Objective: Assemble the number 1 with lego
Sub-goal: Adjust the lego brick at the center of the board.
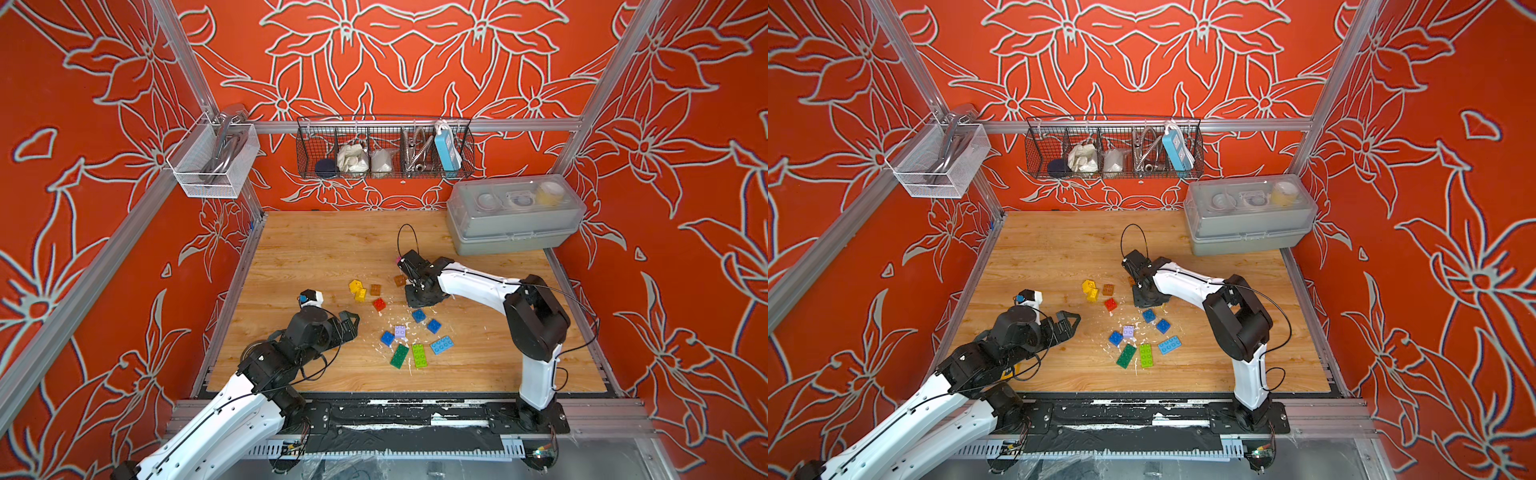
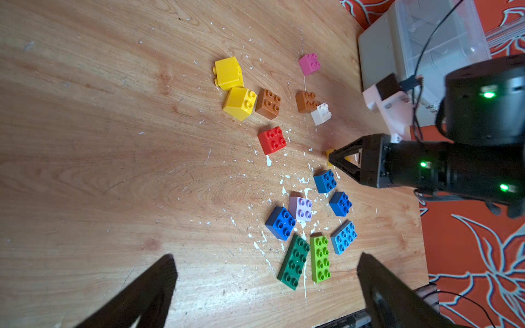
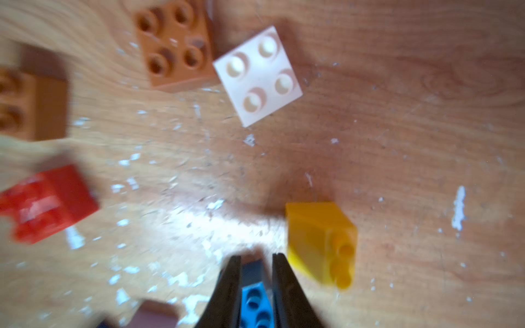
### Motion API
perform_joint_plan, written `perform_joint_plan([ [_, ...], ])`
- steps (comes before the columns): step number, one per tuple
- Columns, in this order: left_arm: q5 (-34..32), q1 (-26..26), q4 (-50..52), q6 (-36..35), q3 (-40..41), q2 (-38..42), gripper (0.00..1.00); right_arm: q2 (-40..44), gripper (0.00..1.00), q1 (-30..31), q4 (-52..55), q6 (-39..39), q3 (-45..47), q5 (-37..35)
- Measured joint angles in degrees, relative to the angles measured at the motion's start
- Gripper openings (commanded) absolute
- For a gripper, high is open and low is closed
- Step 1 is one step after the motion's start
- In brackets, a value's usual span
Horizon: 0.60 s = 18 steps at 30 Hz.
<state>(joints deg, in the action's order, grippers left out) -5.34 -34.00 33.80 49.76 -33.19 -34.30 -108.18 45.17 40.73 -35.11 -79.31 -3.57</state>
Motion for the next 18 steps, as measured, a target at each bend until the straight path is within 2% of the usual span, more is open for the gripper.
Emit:
perform_joint_plan([
  [2,0.1,0.1,0.0,0.0,0.0,0.0,0.99,2.6,0.31,2.1,0.7,-0.1,0.2,-0.5],
  [4,0.1,0.2,0.0,0.0,0.0,0.5,0.99,5.8,0.38,4.1,0.5,-0.8,2.3,-0.6],
  [9,0.3,0.3,0.0,0.1,0.9,2.2,0.99,15.8,0.55,8.2,0.1,-6.3,14.4,0.8],
  [12,0.5,0.3,0.0,0.3,1.3,2.7,0.99,19.3,0.59,10.2,0.2,-9.8,20.4,1.4],
  [18,1.0,0.7,0.0,0.5,1.4,2.8,0.99,20.3,0.59,15.6,-0.5,-15.0,24.6,2.1],
])
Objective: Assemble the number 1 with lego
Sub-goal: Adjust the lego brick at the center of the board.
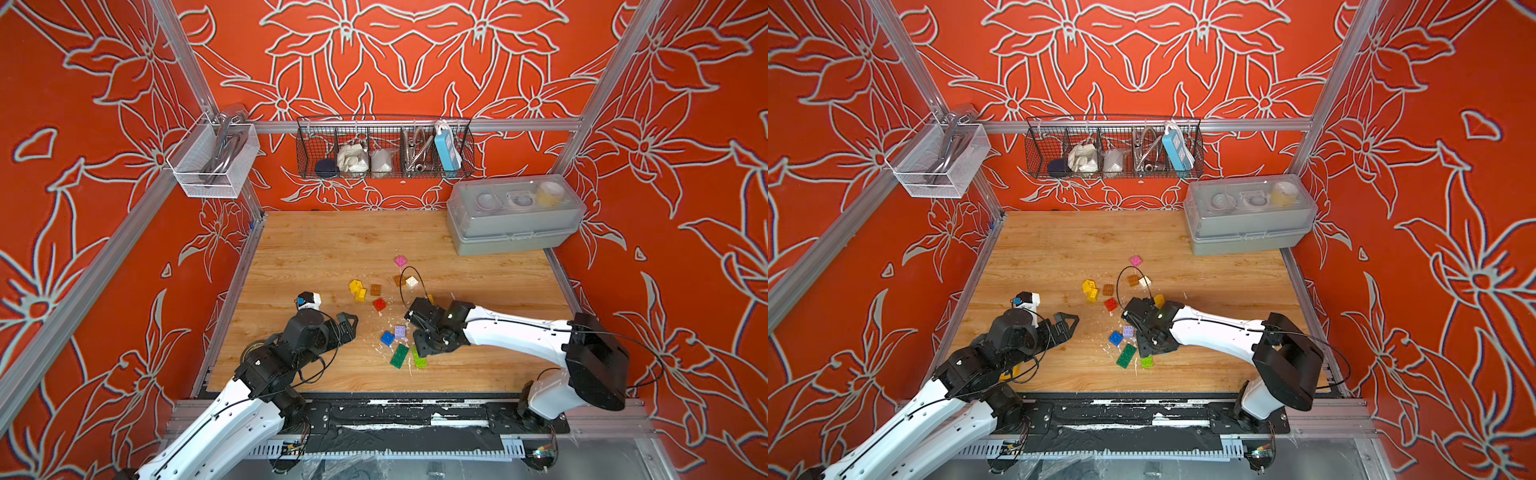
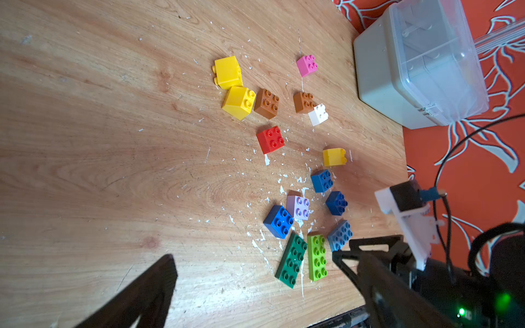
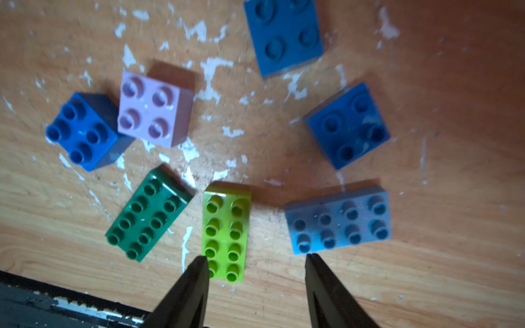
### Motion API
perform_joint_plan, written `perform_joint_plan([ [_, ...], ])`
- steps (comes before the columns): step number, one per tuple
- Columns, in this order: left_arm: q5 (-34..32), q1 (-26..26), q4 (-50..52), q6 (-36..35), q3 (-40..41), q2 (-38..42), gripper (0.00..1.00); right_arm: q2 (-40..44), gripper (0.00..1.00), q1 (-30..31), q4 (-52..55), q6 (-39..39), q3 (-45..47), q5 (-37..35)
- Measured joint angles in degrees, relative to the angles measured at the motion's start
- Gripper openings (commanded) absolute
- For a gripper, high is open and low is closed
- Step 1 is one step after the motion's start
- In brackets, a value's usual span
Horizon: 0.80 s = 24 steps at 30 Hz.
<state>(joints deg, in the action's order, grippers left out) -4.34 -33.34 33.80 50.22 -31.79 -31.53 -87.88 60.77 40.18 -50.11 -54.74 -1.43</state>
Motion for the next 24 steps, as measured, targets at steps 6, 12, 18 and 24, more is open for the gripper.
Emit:
perform_joint_plan([
  [6,0.1,0.0,0.1,0.3,0.2,1.7,0.99,-1.3,0.6,2.8,-2.0,-3.3,1.7,0.5],
  [12,0.1,0.1,0.5,0.5,0.6,2.6,0.99,-5.7,0.59,4.2,-3.6,-4.8,1.6,0.6],
  [18,0.1,0.3,0.6,0.7,0.6,3.0,0.99,-6.2,0.42,4.3,-4.3,-5.8,1.3,0.2],
  [24,0.1,0.4,0.7,0.8,0.6,3.0,0.99,-7.9,0.26,4.0,-4.1,-5.8,-0.8,-0.5],
])
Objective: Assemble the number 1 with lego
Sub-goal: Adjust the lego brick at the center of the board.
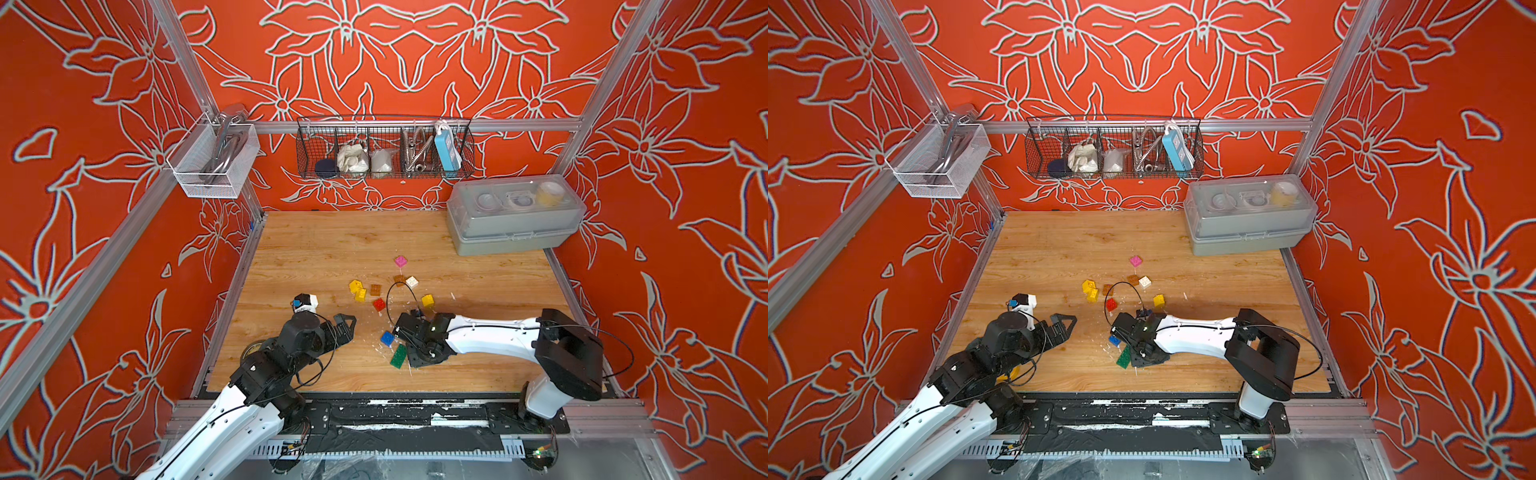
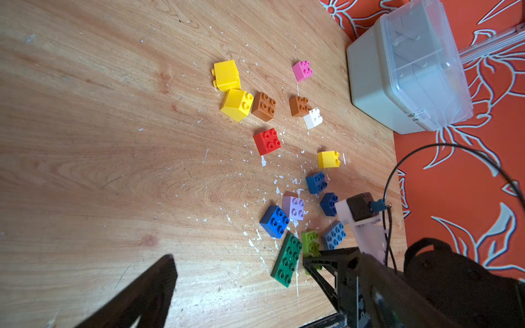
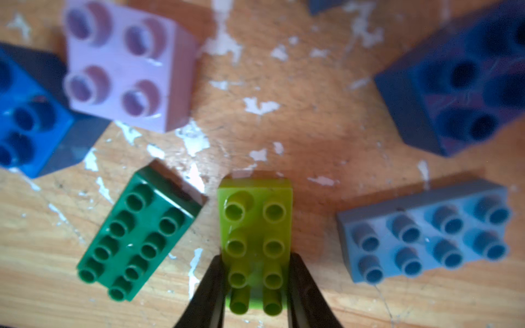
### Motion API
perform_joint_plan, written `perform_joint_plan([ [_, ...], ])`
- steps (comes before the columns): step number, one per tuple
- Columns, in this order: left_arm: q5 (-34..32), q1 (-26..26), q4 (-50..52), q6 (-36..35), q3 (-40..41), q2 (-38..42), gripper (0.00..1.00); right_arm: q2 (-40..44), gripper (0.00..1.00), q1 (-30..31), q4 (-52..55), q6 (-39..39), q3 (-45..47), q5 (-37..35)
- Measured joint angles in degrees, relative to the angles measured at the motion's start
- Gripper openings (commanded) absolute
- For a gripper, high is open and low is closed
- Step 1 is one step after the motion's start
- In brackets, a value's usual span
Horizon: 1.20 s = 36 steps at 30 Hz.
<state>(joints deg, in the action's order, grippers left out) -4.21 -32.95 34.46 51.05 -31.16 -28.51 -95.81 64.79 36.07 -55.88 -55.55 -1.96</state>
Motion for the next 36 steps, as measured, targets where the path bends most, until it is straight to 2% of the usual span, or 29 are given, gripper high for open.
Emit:
perform_joint_plan([
  [6,0.0,0.0,0.2,0.0,0.1,0.4,0.99,-2.8,0.23,-3.6,0.0,2.1,-3.4,0.5],
  [12,0.0,0.1,0.2,0.0,0.1,0.5,0.99,-10.0,0.23,-7.7,1.8,6.4,-13.6,0.5],
  [17,0.0,0.4,0.2,0.0,0.1,0.9,0.99,-17.1,0.23,-8.0,5.9,15.5,-23.8,-0.1],
  [20,0.0,0.4,0.2,0.0,0.1,1.0,0.99,-19.1,0.24,-8.0,8.1,21.2,-26.0,-1.3],
  [22,0.0,0.5,0.2,0.0,0.1,1.0,0.99,-19.2,0.28,-8.5,9.2,24.3,-26.0,-1.6],
  [27,0.2,0.8,0.2,0.0,0.1,0.9,0.99,-19.1,0.51,-10.3,9.6,30.9,-25.7,-1.0],
  [29,0.3,0.8,0.2,0.0,0.1,0.9,0.99,-18.9,0.55,-10.8,9.9,32.7,-25.6,-0.7],
  [33,0.3,1.0,0.2,0.0,0.1,0.9,0.99,-17.6,0.57,-11.1,10.3,33.9,-24.0,-0.5],
  [36,0.4,1.1,0.2,0.0,0.1,1.0,0.99,-14.3,0.54,-11.1,10.2,32.1,-20.7,0.4],
])
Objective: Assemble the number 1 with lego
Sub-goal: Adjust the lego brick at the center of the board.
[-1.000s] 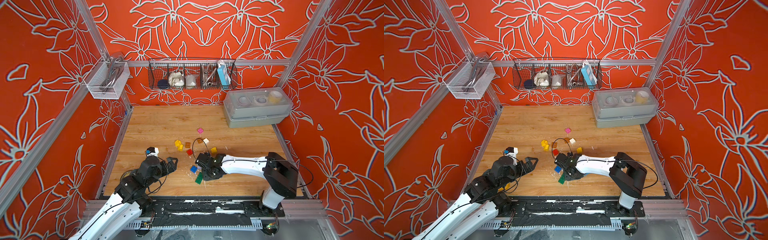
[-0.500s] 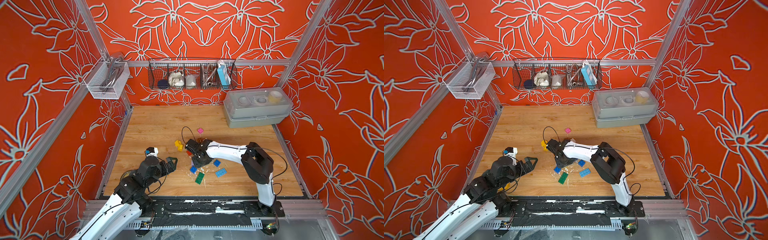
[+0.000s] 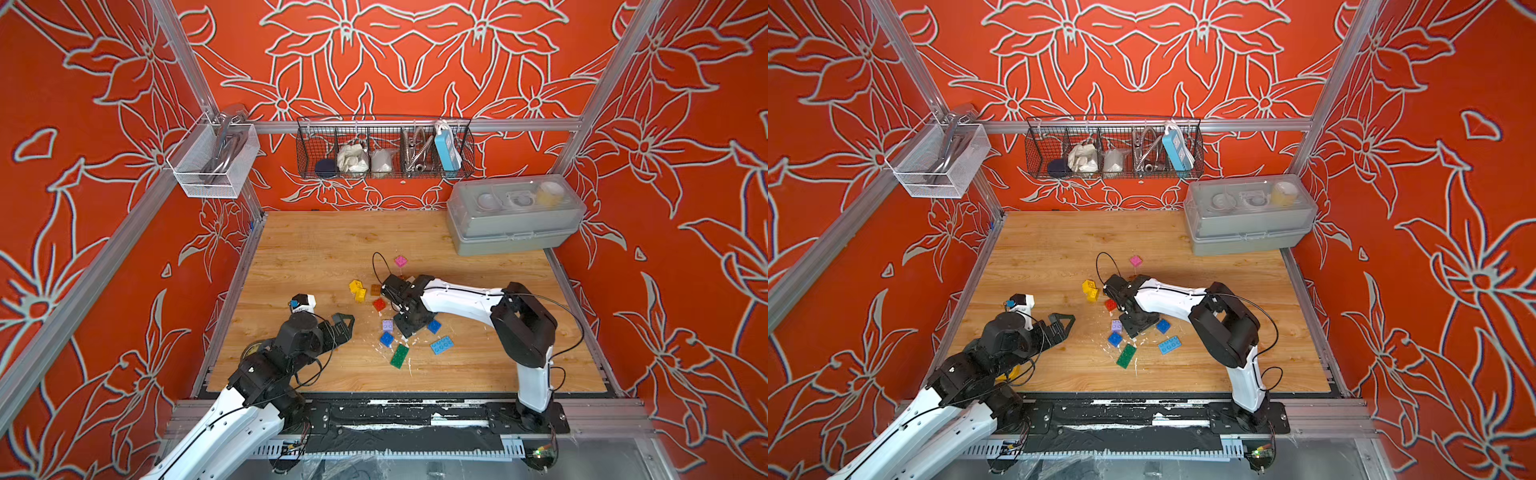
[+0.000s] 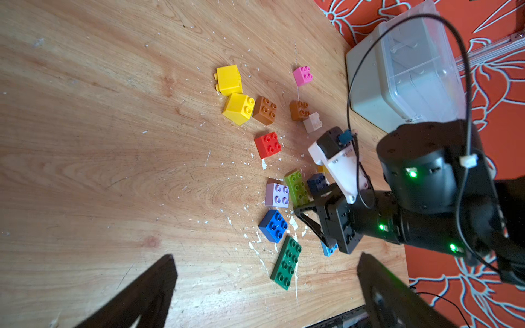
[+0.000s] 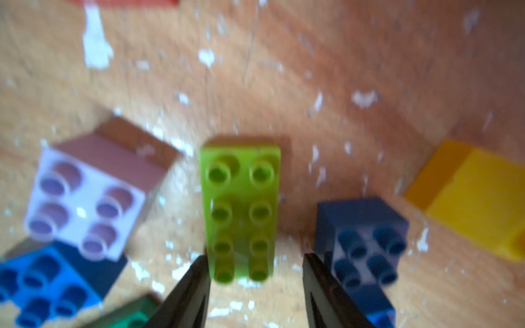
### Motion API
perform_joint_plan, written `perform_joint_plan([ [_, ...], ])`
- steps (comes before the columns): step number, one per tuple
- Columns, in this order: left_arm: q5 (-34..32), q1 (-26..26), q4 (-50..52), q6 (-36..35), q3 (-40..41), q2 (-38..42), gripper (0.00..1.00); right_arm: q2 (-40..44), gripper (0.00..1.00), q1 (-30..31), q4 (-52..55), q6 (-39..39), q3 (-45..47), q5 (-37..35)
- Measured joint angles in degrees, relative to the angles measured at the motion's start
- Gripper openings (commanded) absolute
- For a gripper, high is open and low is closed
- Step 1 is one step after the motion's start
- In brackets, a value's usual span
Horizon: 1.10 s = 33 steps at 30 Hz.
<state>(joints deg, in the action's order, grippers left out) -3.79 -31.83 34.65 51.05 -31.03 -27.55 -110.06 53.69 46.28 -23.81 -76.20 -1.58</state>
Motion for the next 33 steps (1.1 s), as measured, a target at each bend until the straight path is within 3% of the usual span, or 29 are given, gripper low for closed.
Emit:
perform_joint_plan([
  [5,0.0,0.0,0.0,0.0,0.1,0.0,0.99,9.1,0.47,0.0,-3.3,-8.9,7.1,3.6],
  [10,0.0,0.0,0.0,0.0,0.1,0.2,0.99,14.6,0.55,0.0,-10.3,-20.5,12.2,7.2],
  [21,0.0,0.3,0.2,0.4,0.8,3.0,0.99,12.9,0.67,-1.1,-22.2,-40.9,13.4,8.6],
  [33,0.0,0.4,0.5,0.5,2.0,4.5,0.99,11.2,0.79,-1.6,-16.3,-57.0,11.6,2.9],
])
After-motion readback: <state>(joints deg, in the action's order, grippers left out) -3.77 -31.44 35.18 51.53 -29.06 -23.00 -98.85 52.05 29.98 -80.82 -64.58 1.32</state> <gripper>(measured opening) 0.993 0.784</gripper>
